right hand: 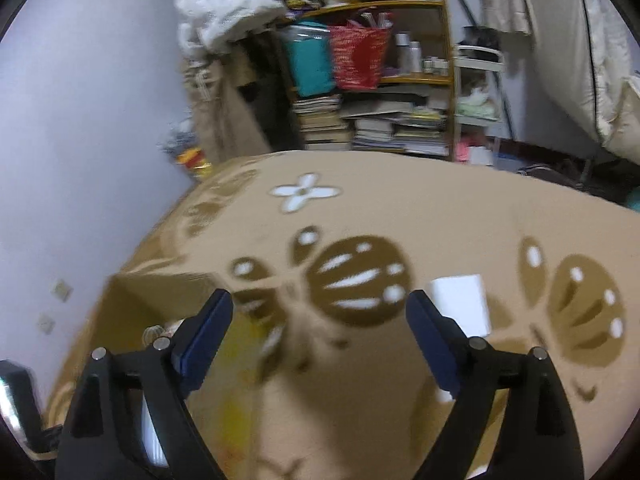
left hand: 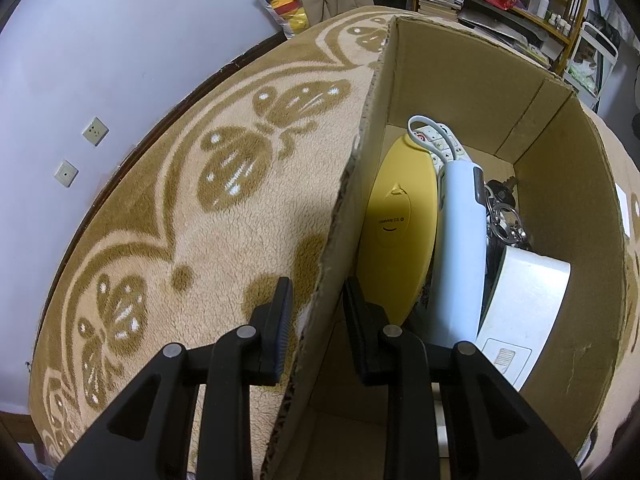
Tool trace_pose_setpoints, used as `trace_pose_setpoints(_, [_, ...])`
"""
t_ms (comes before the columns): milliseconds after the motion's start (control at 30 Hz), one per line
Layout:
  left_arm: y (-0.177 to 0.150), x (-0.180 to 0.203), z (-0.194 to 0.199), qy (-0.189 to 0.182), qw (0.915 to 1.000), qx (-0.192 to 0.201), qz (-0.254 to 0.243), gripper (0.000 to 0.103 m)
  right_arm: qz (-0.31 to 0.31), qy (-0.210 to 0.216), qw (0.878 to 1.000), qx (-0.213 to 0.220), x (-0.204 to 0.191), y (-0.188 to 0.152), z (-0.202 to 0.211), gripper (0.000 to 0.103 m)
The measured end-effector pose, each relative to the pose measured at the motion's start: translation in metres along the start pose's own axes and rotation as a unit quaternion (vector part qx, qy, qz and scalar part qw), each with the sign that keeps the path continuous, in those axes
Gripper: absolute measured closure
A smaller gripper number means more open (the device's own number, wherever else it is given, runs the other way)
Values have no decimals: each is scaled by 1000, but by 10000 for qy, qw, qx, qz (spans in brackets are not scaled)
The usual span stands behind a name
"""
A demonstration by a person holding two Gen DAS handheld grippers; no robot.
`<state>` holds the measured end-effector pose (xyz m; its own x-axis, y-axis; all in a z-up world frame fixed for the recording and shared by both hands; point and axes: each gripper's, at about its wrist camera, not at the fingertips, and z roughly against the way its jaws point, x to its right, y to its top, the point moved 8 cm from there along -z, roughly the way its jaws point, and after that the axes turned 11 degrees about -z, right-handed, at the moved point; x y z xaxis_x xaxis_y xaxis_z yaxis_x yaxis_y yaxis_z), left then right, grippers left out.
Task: Organize rigid objects
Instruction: 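Move the right gripper to the white adapter and grasp it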
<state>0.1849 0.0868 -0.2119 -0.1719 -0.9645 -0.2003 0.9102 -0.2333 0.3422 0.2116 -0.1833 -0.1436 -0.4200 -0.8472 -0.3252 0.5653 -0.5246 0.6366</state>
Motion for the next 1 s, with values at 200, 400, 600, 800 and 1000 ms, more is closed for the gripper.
trace_pose_setpoints(200, [1,1,0,18,10000,-18,-29,77,-53,-403,9992,-57,40,15,-26,10])
trace_pose_setpoints(400, [2,2,1,56,10000,-22,-69,77,53,-722,9973,-150,62,18,-49,10])
trace_pose_setpoints(600, [2,2,1,56,10000,-21,-68,77,-212,-879,9950,-426,88,7,-69,12])
trace_pose_setpoints(800, [2,2,1,68,9999,-24,-86,77,-183,-1244,9912,-414,105,-3,-75,27])
trace_pose_setpoints(1000, [2,2,1,68,9999,-24,-85,77,-345,-1236,9894,-674,116,-15,-83,34])
